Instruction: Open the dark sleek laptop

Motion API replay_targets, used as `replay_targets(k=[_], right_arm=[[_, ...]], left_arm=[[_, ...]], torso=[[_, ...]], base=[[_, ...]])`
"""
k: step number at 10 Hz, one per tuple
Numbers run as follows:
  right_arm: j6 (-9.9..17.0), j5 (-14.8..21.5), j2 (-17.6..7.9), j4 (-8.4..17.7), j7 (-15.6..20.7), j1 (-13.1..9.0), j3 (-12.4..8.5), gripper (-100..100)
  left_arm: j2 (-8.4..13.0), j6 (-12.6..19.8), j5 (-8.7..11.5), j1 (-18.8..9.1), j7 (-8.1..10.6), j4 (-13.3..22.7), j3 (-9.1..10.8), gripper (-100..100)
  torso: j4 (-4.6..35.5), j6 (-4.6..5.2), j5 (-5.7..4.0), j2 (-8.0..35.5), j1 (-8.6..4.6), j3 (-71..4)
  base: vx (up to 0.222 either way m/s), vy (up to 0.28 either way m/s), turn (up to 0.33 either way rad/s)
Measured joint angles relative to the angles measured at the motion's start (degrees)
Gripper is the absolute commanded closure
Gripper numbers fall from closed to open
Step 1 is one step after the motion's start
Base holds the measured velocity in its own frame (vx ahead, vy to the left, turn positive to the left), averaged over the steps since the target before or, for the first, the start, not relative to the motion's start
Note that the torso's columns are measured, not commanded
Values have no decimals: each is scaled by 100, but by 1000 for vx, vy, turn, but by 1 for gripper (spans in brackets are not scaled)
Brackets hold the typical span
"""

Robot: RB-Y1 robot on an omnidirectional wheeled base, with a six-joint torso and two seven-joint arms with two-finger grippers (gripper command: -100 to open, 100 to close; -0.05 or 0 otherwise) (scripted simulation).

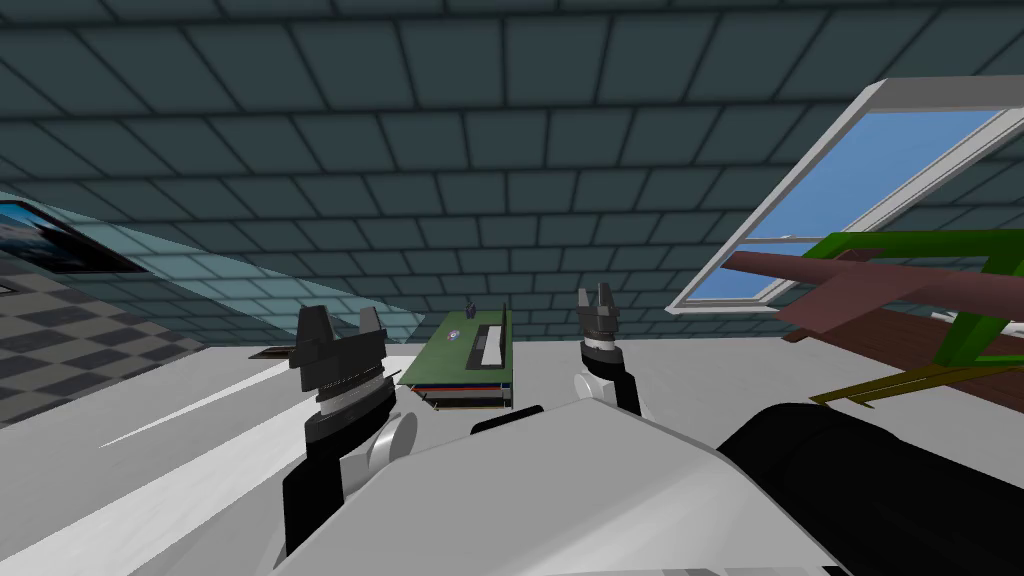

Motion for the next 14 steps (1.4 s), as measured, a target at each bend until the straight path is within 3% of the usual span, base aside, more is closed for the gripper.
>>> replay_targets(k=[2, 9, 10, 11, 14], right_arm=[[0, 0, 0, 0, 0, 0, 0, 0], [-1, 0, 0, -2, 0, 0, 0, 0], [-1, 0, 0, -2, 0, 0, 0, 0], [0, 0, 0, 0, 0, 0, 0, 0], [0, 0, 0, 1, 0, 0, 0, 0]], left_arm=[[0, 0, 0, 0, 0, 0, 0, 0], [0, 0, 0, 0, 0, -2, 0, 0], [0, 0, 0, 0, 0, -2, 0, -100], [110, 15, -9, -1, -2, 19, -6, -100], [481, 179, -63, -32, -21, 101, -31, -100]], torso=[[600, 0, 0, 597, 0, -1200], [3537, 0, 0, 3539, 0, -7073], [3960, 0, 0, 3962, 0, -7919], [4149, 0, 0, 4155, -2, -8314], [4227, 0, -1, 4228, -3, -8455]], base=[[0, 0, 0], [0, 0, 0], [5, -10, -17], [-1, -22, -25], [-6, -32, -33]])
